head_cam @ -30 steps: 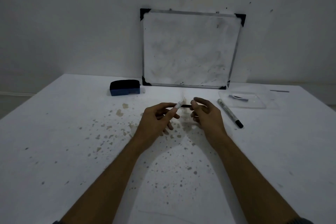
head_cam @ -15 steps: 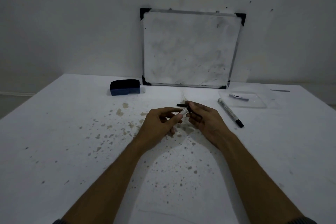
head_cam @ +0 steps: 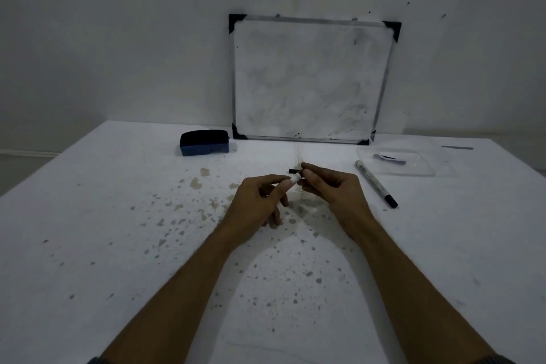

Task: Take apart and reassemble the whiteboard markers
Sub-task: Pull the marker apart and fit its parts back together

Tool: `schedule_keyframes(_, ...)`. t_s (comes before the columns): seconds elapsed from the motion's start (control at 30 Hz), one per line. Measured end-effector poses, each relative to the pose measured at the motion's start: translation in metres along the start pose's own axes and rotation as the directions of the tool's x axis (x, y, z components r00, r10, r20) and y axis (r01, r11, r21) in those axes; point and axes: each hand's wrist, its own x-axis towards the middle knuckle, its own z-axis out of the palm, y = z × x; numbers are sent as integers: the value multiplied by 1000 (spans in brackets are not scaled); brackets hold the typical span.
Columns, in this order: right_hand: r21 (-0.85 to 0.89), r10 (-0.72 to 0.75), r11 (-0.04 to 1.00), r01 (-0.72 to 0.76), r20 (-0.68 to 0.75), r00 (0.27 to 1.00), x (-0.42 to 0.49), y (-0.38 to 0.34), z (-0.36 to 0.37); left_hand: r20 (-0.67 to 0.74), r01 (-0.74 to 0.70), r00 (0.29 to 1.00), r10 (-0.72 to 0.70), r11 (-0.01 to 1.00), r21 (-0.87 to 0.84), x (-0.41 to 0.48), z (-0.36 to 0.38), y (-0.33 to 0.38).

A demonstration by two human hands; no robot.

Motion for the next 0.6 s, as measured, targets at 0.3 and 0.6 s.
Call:
schedule_keyframes(0.3,6,-2,1000,2,82,997,-1,4,2,101,81,992,-77,996,-40,1,-17,0)
schedule_keyframes(0.6,-153,-40,987,39,-6,999,-4,1,15,32,104,994,-102,993,-50,3,-5,3)
